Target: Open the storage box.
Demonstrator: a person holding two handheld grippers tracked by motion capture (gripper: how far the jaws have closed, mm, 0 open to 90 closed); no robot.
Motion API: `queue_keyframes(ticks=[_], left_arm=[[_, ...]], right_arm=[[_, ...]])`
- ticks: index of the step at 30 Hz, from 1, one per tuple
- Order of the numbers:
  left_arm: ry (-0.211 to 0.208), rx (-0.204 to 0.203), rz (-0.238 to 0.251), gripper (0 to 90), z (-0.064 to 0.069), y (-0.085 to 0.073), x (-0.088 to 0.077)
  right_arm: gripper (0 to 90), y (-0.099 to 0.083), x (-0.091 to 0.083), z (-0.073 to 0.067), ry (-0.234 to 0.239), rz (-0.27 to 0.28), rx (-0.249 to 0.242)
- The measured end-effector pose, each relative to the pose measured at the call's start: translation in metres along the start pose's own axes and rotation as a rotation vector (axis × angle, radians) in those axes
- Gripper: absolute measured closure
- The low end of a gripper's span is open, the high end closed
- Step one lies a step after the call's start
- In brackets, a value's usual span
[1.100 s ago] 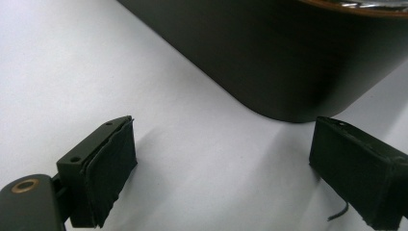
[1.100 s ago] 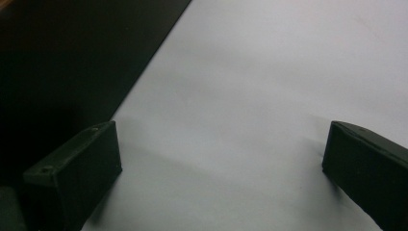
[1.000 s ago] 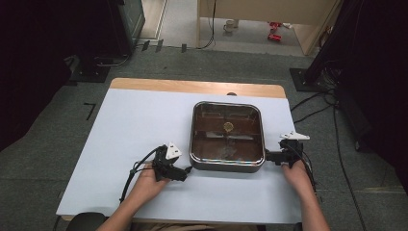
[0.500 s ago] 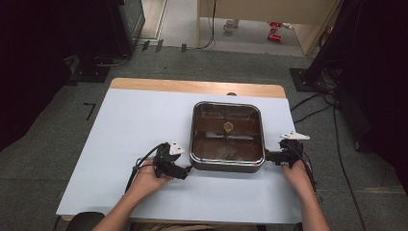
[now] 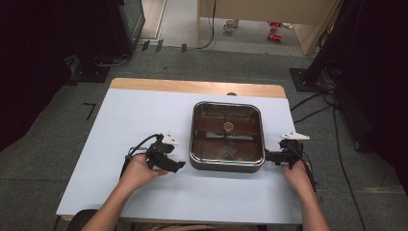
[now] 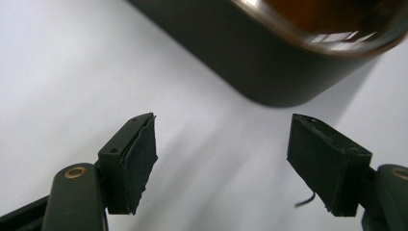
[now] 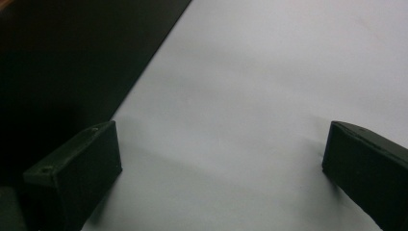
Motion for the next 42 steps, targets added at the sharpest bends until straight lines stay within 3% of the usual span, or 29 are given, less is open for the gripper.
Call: queue_keyframes(ticks=[6, 8, 11, 15, 19, 31, 42], left_arm=[[-0.026, 0.042, 0.055, 25.5, 0.004, 0.026, -0.023], [-0.035, 0.048, 0.057, 25.9, 0.006, 0.03, -0.024], [-0.08, 0.067, 0.063, 26.1, 0.012, 0.047, -0.024], [-0.081, 0.1, 0.065, 26.1, 0.014, 0.064, -0.021], [-0.085, 0.094, 0.088, 31.7, 0.014, 0.081, -0.016], [-0.149, 0.094, 0.095, 32.1, 0.019, 0.116, 0.008], [-0.142, 0.124, 0.1, 35.4, 0.024, 0.133, 0.038]], right_arm=[[0.0, 0.0, 0.0, 0.0, 0.0, 0.0, -0.001], [0.0, 0.0, 0.0, 0.0, 0.0, 0.0, 0.0], [0.0, 0.0, 0.0, 0.0, 0.0, 0.0, 0.0], [0.0, 0.0, 0.0, 0.0, 0.0, 0.0, -0.001], [0.0, 0.0, 0.0, 0.0, 0.0, 0.0, -0.001], [0.0, 0.0, 0.0, 0.0, 0.0, 0.001, -0.002], [0.0, 0.0, 0.0, 0.0, 0.0, 0.001, -0.001]])
Point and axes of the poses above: each handheld gripper's, and its own axes: x roughly forward along the jaws, y roughly out of its top, z roughly to its right, the point moved 7 cm from there along x, roughly forward along the jaws, and after that the axes turned 3 degrees about -x, right-handed, at the moved point
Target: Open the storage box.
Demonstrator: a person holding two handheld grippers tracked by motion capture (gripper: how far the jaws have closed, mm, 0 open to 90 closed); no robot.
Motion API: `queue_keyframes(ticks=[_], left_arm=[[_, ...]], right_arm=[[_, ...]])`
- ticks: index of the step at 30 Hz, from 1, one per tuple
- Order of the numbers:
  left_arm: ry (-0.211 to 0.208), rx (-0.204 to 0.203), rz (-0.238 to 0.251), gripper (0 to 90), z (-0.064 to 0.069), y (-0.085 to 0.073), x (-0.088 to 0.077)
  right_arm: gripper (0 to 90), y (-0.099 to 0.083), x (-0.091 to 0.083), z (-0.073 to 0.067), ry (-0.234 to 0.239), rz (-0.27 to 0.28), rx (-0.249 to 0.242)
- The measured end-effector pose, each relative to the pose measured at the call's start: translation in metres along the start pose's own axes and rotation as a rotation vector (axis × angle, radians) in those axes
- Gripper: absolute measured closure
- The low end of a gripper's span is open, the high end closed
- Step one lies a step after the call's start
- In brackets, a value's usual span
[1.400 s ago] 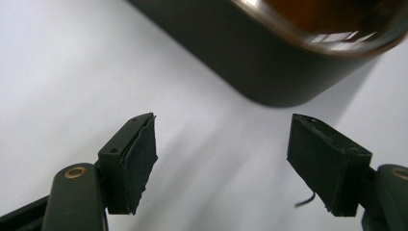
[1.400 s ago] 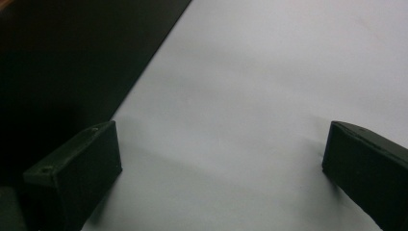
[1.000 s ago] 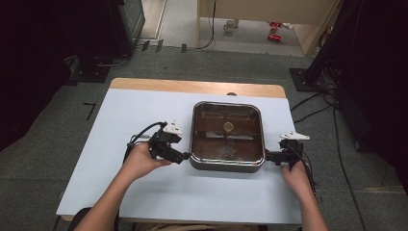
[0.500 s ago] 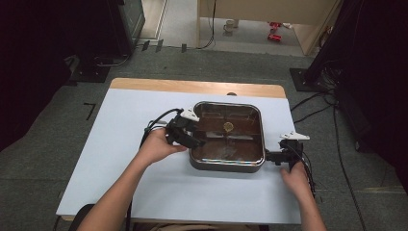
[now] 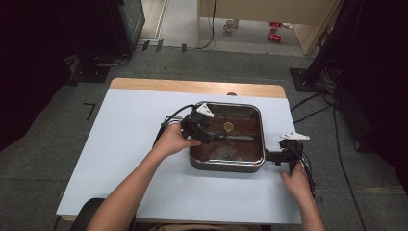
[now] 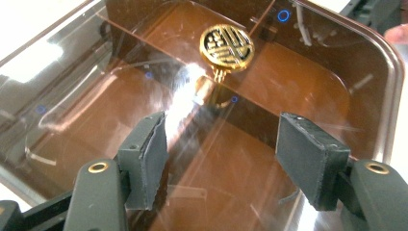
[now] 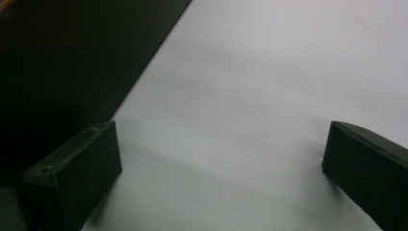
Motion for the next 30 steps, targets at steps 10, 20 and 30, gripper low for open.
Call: queue_keyframes(ticks=[10, 20, 30], left_arm=[[0.031, 0.04, 0.019, 36.0, 0.0, 0.011, 0.025], [0.024, 0.078, 0.049, 42.8, 0.007, 0.026, 0.043], [0.023, 0.055, 0.08, 58.6, 0.007, 0.029, 0.045]], right_arm=[[0.0, 0.0, 0.0, 0.0, -0.001, 0.002, -0.002], [0.0, 0.0, 0.0, 0.0, -0.001, 0.002, 0.001], [0.0, 0.0, 0.0, 0.0, -0.001, 0.001, 0.001]])
Point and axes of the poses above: each handheld gripper's, and its own axes: x roughly forward along the jaws, y roughly out of its top, z roughly to its right, the point moved 7 cm from there along x, roughly forward along the jaws, and after that the axes turned 3 degrees about -x, right-handed, at the moved point
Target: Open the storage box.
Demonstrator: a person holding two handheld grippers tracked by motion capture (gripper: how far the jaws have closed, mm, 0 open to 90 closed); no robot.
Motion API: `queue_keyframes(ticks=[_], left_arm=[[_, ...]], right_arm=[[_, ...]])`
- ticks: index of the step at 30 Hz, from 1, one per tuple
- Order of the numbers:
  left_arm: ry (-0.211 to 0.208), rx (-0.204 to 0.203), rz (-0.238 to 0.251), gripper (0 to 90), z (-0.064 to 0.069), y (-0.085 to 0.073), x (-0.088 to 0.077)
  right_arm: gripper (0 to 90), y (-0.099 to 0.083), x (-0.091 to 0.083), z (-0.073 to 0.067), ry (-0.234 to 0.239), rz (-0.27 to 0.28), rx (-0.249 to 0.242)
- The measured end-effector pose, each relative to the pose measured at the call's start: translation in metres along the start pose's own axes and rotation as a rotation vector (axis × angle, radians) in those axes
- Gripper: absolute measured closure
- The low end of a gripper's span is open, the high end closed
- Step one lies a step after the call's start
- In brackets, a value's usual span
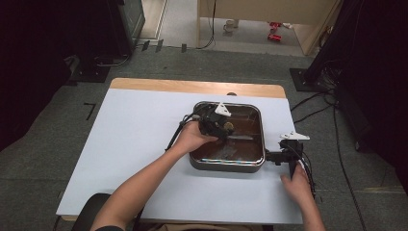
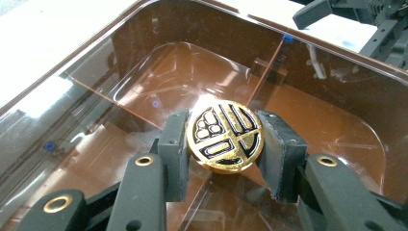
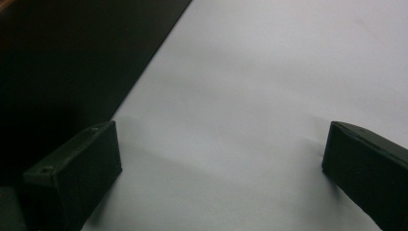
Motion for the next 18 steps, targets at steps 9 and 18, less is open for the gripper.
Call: queue_keyframes(ticks=[9, 18], left_arm=[[-0.01, -0.004, 0.054, 58.8, 0.005, 0.014, -0.017], [0.015, 0.0, 0.096, 58.8, -0.001, 0.023, -0.058]], right_arm=[[0.0, 0.0, 0.0, 0.0, 0.0, 0.0, 0.001], [0.0, 0.0, 0.0, 0.0, 0.001, 0.0, -0.001]])
Point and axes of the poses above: each handheld gripper's, and its own axes: x roughly forward along the jaws, y roughly out of its top, z roughly to its right, the point moved 7 cm from there along x, roughly forward along the jaws, and after that the axes turned 3 degrees about -x, right-handed, at the moved point
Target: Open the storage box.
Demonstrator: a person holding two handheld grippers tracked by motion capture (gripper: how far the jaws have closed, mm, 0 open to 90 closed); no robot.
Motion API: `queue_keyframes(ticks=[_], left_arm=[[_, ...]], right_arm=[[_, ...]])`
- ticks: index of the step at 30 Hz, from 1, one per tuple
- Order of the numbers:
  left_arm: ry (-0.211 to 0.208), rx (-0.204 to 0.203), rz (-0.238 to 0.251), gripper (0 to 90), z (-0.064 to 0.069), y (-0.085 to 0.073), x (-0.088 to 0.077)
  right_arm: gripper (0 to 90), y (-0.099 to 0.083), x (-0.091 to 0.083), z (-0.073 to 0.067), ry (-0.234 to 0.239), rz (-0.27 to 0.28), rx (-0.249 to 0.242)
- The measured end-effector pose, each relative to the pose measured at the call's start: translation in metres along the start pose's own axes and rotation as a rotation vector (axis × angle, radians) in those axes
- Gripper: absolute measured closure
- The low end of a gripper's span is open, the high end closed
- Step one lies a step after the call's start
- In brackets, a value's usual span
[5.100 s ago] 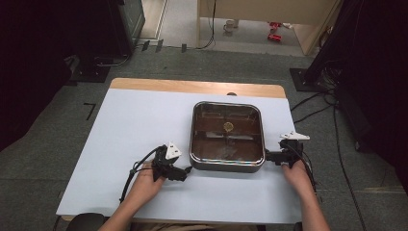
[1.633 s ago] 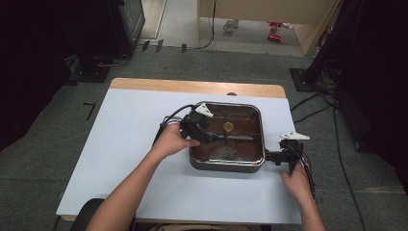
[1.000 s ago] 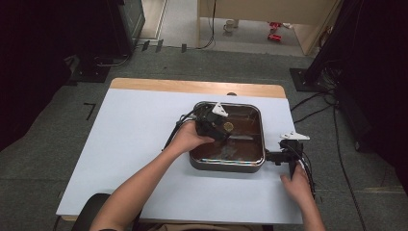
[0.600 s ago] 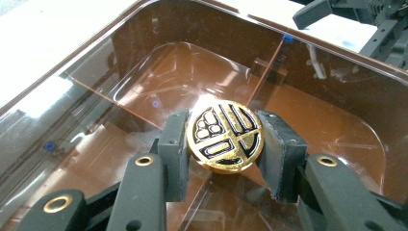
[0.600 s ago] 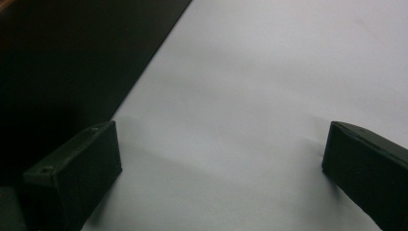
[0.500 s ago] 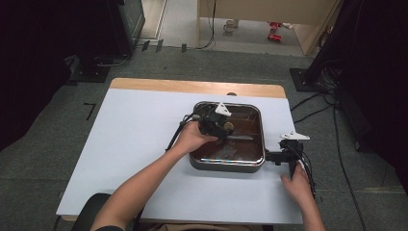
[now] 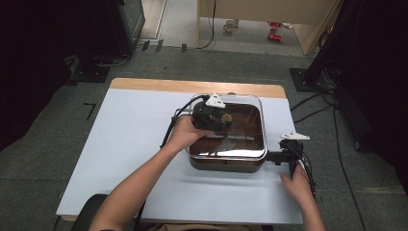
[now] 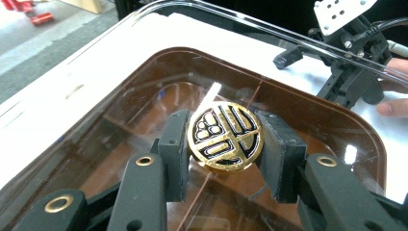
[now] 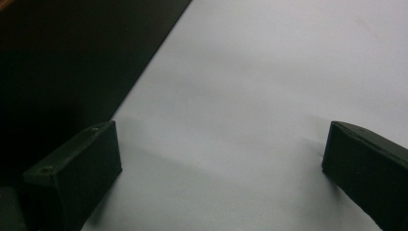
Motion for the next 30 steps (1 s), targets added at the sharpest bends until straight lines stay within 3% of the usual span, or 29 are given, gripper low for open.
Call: queue_keyframes(ticks=[2, 7, 8, 9, 10, 14, 20, 21, 25, 30], left_arm=[[0.009, -0.005, -0.004, 58.8, -0.004, -0.002, -0.004], [0.066, -0.071, -0.018, 58.8, -0.029, -0.019, -0.029], [0.066, -0.071, -0.018, 58.8, -0.029, -0.019, -0.029], [0.095, -0.087, -0.022, 58.8, -0.039, -0.025, -0.038], [0.095, -0.087, -0.022, 58.8, -0.039, -0.025, -0.038], [0.158, -0.144, -0.016, 58.8, -0.064, -0.042, -0.063], [0.221, -0.194, -0.014, 58.8, -0.086, -0.058, -0.086], [0.254, -0.217, -0.02, 58.8, -0.096, -0.067, -0.098], [0.297, -0.277, -0.008, 58.8, -0.114, -0.082, -0.119], [0.34, -0.316, -0.009, 58.8, -0.128, -0.099, -0.136]], right_arm=[[0.0, 0.0, 0.0, 0.0, 0.0, -0.001, 0.001], [0.0, 0.0, 0.0, 0.0, 0.0, -0.001, 0.001], [0.0, 0.0, 0.0, 0.0, 0.0, -0.001, 0.001], [0.0, 0.0, 0.0, 0.0, 0.001, -0.001, 0.002], [0.0, 0.0, 0.0, 0.0, 0.0, -0.001, 0.002], [0.0, 0.0, 0.0, 0.0, 0.0, -0.002, 0.003], [0.0, 0.0, 0.0, 0.0, 0.001, -0.001, 0.002], [0.0, 0.0, 0.0, 0.0, 0.001, -0.001, 0.003], [0.0, 0.0, 0.0, 0.0, 0.001, -0.001, 0.001], [0.0, 0.0, 0.0, 0.0, 0.002, -0.002, 0.001]])
Point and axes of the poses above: each handheld gripper's, and its own axes: x roughly forward along the jaws, y roughly out of its top, z roughly to its right, the point moved 7 cm from there along x, roughly forward along the jaws, and after that the axes turned 3 degrees about -x, right-handed, at the moved point
